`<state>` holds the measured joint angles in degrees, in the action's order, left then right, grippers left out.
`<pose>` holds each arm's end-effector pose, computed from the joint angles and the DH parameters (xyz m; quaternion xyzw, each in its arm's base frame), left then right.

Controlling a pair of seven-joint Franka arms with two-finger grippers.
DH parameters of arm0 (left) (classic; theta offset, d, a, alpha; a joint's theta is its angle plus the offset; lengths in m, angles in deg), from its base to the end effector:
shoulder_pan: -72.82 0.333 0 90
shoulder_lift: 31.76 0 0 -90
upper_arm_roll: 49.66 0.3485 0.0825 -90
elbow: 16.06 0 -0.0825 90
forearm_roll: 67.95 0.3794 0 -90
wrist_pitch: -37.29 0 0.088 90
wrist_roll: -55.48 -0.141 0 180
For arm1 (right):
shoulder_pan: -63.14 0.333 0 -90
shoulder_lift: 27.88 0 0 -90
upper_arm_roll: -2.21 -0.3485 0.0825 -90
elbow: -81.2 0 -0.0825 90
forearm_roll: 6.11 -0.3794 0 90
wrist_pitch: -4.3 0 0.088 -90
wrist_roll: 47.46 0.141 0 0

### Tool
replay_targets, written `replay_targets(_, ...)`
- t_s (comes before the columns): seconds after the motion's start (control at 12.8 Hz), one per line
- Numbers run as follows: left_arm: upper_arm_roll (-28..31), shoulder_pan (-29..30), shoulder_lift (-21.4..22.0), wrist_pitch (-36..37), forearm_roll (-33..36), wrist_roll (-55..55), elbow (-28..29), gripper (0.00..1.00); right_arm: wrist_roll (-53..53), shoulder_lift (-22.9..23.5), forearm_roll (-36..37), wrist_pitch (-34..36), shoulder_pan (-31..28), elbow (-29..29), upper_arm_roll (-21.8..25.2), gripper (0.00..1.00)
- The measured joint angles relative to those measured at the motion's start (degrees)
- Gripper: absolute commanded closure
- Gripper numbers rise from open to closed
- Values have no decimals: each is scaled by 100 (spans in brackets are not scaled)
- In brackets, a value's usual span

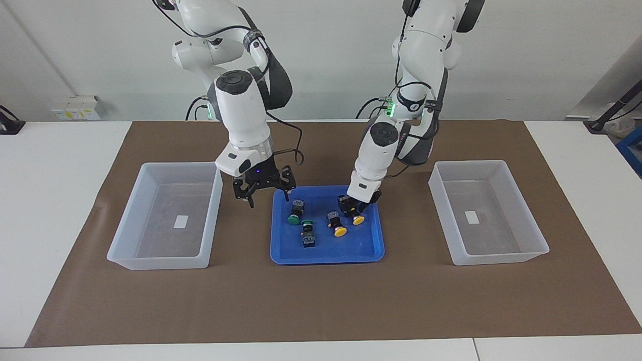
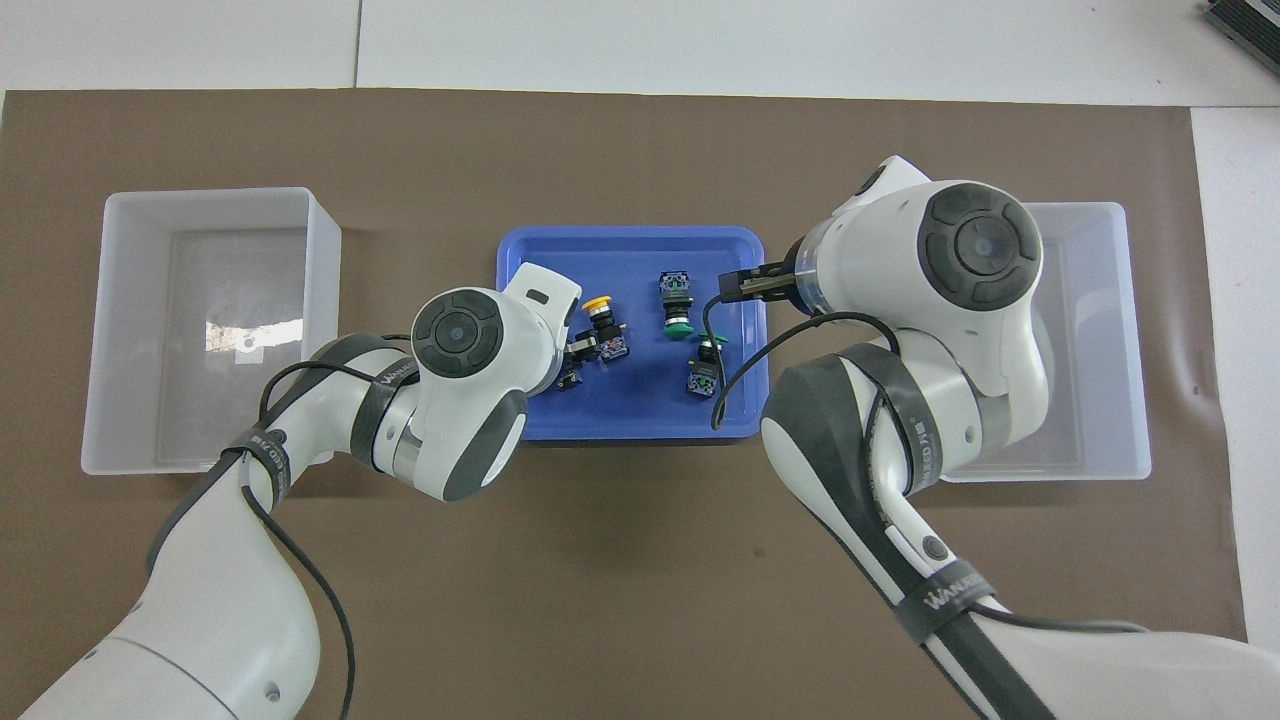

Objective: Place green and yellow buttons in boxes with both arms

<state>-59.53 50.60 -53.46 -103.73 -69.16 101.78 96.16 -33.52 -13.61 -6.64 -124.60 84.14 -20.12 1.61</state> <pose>0.5457 -0.3363 0.2969 0.9875 0.1390 0.0256 0.0705 0.6153 0.2436 0.4440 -0.9912 -0.0636 -0.1088 0.0403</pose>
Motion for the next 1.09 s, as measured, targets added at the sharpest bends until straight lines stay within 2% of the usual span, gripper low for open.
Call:
replay_targets(0.16,0,0,0,1,2,50,0,95,165,203,0,-150,114,-2,0,0)
replay_targets(0.23,-6,-2,18,1,2,57,-3,100,229,313,0,-282,152,-1,-1,0)
replay_targets(0.55,-11,-5,14,13,2,65,-16,100,619,574,2,-605,235,1,-1,0)
replay_targets(0.7,-1,-5,8,268,2,76,-199,100,831,760,25,-811,403,0,-2,0)
replay_targets(1.09,123,184,-12,1687,2,78,-1539,100,1112,1308,257,-1492,570,1,2,0)
